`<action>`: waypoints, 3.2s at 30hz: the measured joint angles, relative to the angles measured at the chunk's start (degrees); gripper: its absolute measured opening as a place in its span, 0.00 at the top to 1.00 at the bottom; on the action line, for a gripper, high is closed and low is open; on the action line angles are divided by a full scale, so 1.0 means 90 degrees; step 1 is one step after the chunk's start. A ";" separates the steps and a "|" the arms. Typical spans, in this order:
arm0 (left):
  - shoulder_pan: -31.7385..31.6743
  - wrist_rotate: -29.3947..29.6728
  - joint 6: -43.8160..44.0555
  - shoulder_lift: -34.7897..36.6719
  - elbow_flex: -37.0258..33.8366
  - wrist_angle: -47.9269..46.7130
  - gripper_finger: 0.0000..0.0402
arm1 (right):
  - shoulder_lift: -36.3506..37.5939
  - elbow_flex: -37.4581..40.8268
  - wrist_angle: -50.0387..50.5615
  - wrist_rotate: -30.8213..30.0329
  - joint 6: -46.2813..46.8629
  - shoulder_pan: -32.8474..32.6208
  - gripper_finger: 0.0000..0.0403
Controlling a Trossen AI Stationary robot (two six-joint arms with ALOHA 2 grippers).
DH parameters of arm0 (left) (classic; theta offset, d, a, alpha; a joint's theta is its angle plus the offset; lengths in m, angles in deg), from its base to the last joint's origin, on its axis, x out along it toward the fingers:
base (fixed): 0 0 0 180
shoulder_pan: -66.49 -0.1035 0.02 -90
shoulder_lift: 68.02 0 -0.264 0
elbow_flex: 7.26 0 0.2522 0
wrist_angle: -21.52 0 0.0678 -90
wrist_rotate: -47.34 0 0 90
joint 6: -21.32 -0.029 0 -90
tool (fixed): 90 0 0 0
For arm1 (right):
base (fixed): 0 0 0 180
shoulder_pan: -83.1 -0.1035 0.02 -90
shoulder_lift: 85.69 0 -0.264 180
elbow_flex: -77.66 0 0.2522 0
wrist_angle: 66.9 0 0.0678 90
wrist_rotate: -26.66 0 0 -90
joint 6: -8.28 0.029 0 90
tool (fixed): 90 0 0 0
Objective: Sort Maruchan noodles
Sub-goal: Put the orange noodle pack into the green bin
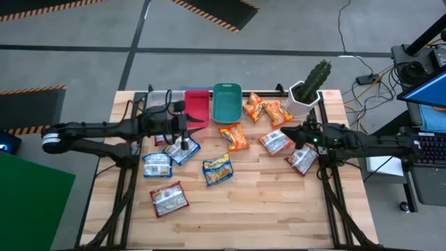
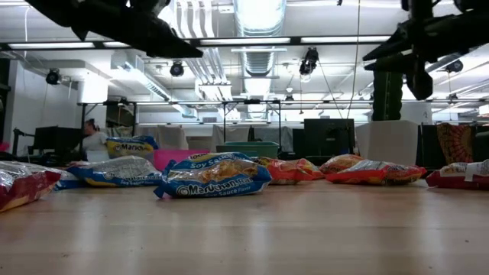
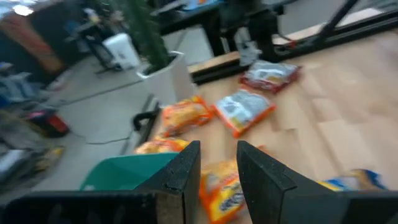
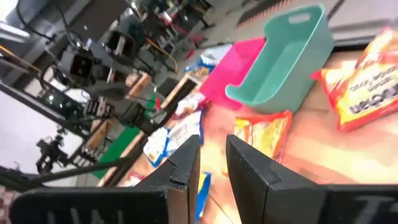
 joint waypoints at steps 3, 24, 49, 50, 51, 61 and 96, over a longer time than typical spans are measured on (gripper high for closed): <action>-0.0004 0.0588 -0.0133 0.0070 -0.0043 0.0034 0.78 | -0.0499 -0.0327 -0.0021 0.0096 0.0012 0.0000 0.83; -0.0016 0.1586 -0.1143 0.0110 -0.0023 0.0171 0.78 | -0.3415 -0.3826 0.4431 0.0068 0.0502 0.0005 0.83; -0.0016 0.1605 -0.1205 0.0105 -0.0020 0.0238 0.78 | -0.6050 -0.5296 0.6342 0.0749 0.0200 0.0005 0.43; -0.0016 0.1605 -0.1200 0.0105 -0.0020 0.0236 0.78 | -0.6155 -0.5322 0.6345 0.0673 0.0138 0.0005 0.43; -0.0016 0.1603 -0.1182 0.0105 -0.0020 0.0236 0.78 | -0.6260 -0.5349 0.6334 0.0643 0.0160 0.0006 0.43; -0.0016 0.1598 -0.1091 0.0090 -0.0059 0.0198 0.78 | -0.7033 -0.5357 0.6496 0.2027 0.0252 0.0044 0.44; -0.0016 0.1593 -0.0973 0.0090 -0.0066 0.0091 0.78 | -0.8778 -0.5301 0.5822 0.0275 0.0057 0.0071 0.58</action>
